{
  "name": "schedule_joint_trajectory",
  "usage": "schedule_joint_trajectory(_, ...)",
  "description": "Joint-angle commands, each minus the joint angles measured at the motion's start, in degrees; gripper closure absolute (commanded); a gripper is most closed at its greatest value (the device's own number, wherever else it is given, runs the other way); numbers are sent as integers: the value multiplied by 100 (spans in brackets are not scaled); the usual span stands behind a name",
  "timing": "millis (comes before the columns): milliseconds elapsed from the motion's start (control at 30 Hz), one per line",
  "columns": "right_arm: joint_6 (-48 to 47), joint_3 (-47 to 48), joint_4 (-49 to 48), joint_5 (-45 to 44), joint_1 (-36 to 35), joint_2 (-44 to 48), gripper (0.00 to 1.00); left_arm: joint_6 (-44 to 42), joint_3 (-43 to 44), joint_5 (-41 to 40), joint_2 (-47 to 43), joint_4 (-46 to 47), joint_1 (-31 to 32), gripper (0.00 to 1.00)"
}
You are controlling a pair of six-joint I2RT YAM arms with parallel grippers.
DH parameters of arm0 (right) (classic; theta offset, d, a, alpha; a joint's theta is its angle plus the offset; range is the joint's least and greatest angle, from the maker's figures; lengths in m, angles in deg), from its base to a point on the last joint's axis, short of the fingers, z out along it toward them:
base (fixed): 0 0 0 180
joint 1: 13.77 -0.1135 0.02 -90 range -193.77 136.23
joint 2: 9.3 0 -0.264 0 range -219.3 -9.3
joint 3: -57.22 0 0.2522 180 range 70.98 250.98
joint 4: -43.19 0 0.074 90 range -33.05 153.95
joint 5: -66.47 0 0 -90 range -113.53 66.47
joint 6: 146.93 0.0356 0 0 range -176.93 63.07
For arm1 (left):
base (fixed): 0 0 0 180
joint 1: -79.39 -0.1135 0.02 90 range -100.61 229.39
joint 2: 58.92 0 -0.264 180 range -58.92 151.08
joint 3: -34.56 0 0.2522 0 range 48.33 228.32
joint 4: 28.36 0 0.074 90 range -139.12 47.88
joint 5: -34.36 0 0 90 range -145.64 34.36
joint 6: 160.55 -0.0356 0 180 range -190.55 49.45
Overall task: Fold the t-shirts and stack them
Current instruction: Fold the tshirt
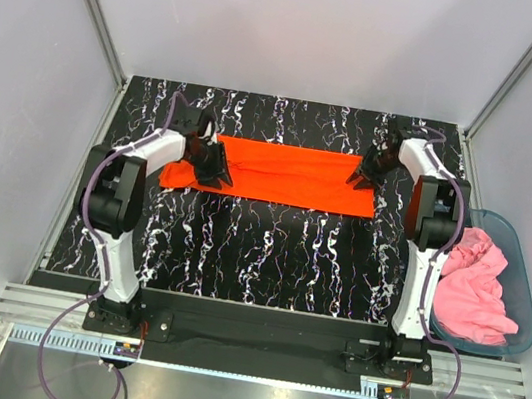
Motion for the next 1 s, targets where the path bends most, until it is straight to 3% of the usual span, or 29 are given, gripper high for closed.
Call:
schedule_joint_trajectory(0, -171, 325, 10, 154, 6, 23, 60, -122, -225, -262, -647, 28, -101, 56)
schedule_joint_trajectory(200, -364, -298, 257, -91, -29, 733, 55, 1, -60, -482, -719, -112, -548, 46)
schedule_joint_trajectory(300, -610, -668, 292, -434, -47, 1322, 49, 10, 255, -543, -464, -130, -786, 47)
schedule_joint_trajectory(367, -750, -782, 310, -575, -47, 1464, 50, -25, 467, -604, -174, -130, -848, 56)
schedule_joint_trajectory(400, -777, -783, 310, -541, -56, 1447, 53, -17, 694, -631, -60, -139, -857, 59)
schedule_joint_trajectory(467, -777, -739, 310, -383, -117, 1289, 72, 27, 880, -605, 309, -139, -874, 67)
schedule_joint_trajectory(567, -839, -433, 292, -461, -336, 1096, 88, 212, 1197, -622, 626, -104, -866, 74)
schedule_joint_trajectory(733, -698, -89, 274, -162, -583, 560, 96, 282, 1549, -763, 1162, -156, -962, 74)
schedule_joint_trajectory(967, -610, -1158, -6, -724, -873, 541, 100, 353, 2260, -561, 1848, -323, -1033, 74)
